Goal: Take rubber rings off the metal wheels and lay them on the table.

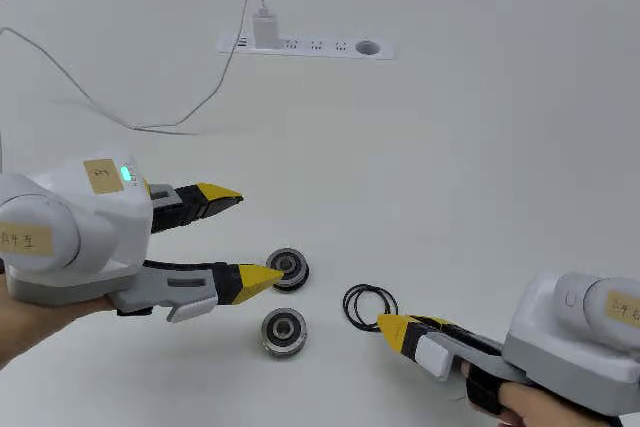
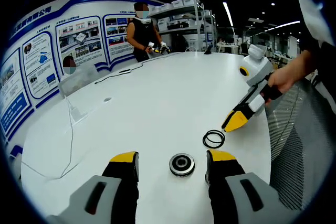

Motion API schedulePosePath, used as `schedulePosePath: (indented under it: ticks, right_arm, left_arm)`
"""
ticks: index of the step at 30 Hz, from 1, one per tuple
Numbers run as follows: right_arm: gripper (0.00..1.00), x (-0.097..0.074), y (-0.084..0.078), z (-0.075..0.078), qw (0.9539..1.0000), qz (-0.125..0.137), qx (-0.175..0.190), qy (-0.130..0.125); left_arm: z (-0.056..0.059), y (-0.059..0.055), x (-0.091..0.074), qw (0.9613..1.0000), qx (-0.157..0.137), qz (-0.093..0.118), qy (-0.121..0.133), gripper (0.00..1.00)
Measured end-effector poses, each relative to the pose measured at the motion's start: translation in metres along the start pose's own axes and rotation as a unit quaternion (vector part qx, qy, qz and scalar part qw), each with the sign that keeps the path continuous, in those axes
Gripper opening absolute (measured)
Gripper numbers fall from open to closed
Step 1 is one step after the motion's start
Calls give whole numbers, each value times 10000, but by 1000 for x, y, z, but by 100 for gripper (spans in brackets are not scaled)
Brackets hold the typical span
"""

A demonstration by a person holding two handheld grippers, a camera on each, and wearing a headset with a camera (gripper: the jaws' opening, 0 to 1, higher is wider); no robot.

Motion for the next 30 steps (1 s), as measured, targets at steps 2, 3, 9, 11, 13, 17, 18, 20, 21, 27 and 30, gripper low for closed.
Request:
schedulePosePath:
  ticks: [2, 3, 9, 11, 13, 17, 18, 20, 21, 27, 30]
  right_arm:
    - [21, 0, 5, -1, 9999, 98, 50, 43]
    - [21, 0, 6, 0, 9999, 132, 67, 55]
    - [22, 3, 18, -8, 9980, 455, 316, 316]
    - [24, 4, 20, -11, 9969, 518, 402, 438]
    - [27, 5, 23, -14, 9959, 603, 413, 536]
    - [32, 8, 26, -23, 9933, 724, 424, 788]
    - [33, 8, 26, -24, 9930, 729, 433, 820]
    - [33, 9, 26, -25, 9927, 718, 452, 861]
    - [33, 9, 26, -25, 9925, 708, 470, 879]
    - [33, 12, 24, -25, 9920, 637, 560, 939]
    - [33, 12, 24, -24, 9917, 640, 576, 959]
  left_arm:
    - [1, -1, 0, 10000, 2, -22, -24, 54]
    - [1, -2, 1, 10000, 4, -31, -29, 54]
    - [-1, -6, 3, 9999, -10, -113, -49, 53]
    - [-2, -7, 4, 9999, -17, -139, -57, 52]
    - [-3, -8, 7, 9998, -26, -169, -75, 51]
    - [-3, -9, 14, 9996, 45, -237, -139, 49]
    - [-3, -10, 16, 9995, 59, -255, -149, 48]
    - [-3, -12, 20, 9993, 94, -328, -182, 46]
    - [-3, -13, 22, 9991, 115, -356, -194, 45]
    - [2, -18, 33, 9980, 70, -479, -412, 34]
    - [5, -20, 36, 9973, 58, -530, -502, 32]
Point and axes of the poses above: the centre of the closed fingertips' face, and the gripper's own axes: x roughly forward along the fingers, z roughly to its right, y roughly out of its top, the point moved 5 cm from there along -x, roughly backward along the fingers, and after that the axes turned 7 degrees about z, right-handed, at the moved point
